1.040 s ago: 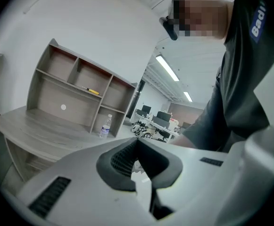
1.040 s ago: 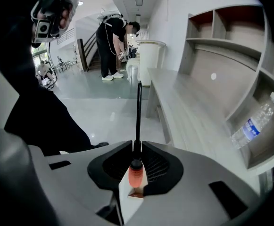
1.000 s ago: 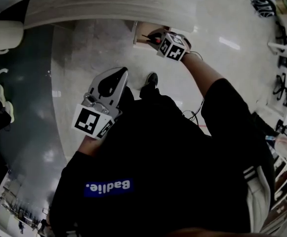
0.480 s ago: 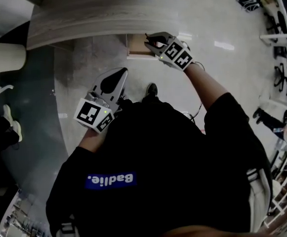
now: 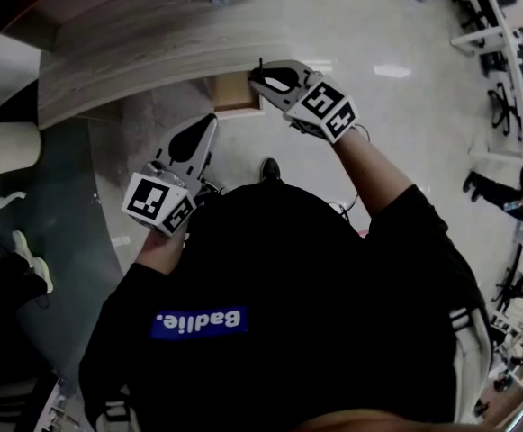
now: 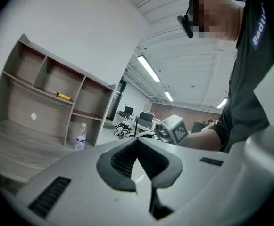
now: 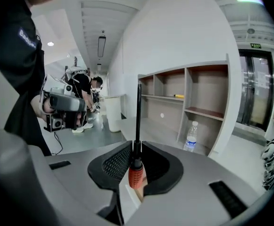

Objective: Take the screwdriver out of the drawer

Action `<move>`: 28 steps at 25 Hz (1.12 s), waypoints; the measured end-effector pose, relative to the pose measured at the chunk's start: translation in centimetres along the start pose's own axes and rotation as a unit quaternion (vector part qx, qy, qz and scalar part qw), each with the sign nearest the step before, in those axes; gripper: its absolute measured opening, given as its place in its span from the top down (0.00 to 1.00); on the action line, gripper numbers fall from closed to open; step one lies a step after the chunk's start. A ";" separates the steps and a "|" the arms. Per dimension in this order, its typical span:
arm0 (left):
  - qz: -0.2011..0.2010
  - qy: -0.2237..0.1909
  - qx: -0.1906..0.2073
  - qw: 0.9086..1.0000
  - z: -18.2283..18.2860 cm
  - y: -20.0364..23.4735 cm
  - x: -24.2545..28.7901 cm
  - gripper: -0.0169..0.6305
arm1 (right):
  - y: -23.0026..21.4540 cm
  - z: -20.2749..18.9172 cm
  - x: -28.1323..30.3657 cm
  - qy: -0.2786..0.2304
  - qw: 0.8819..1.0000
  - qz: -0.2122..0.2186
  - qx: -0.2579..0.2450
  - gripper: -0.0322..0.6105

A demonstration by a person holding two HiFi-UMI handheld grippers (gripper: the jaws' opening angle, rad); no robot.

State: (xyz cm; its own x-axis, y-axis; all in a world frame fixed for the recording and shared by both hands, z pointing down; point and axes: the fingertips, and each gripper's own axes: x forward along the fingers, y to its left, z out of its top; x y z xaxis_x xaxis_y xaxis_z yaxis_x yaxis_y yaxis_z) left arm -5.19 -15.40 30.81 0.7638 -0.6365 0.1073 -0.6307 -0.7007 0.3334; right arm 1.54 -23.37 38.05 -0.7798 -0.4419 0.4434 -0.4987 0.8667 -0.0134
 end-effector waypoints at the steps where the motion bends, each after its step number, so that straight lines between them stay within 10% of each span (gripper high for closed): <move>1: -0.004 0.001 0.001 1.000 0.2 -0.2 0.4 0.97 | -0.1 0.5 -0.6 -0.008 1.000 -0.003 0.003 0.82; 28: -0.060 0.005 0.028 0.998 2.2 -4.2 3.6 0.97 | 2.3 5.5 -8.7 -0.120 0.991 -0.013 0.062 0.82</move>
State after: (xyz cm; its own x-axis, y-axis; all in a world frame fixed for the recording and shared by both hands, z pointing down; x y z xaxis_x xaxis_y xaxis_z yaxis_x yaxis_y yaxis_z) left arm -0.12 -15.43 27.75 0.8353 -0.5439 0.0801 -0.5415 -0.7887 0.2910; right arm 5.14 -18.82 29.25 -0.8263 -0.5191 0.2187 -0.5508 0.8257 -0.1213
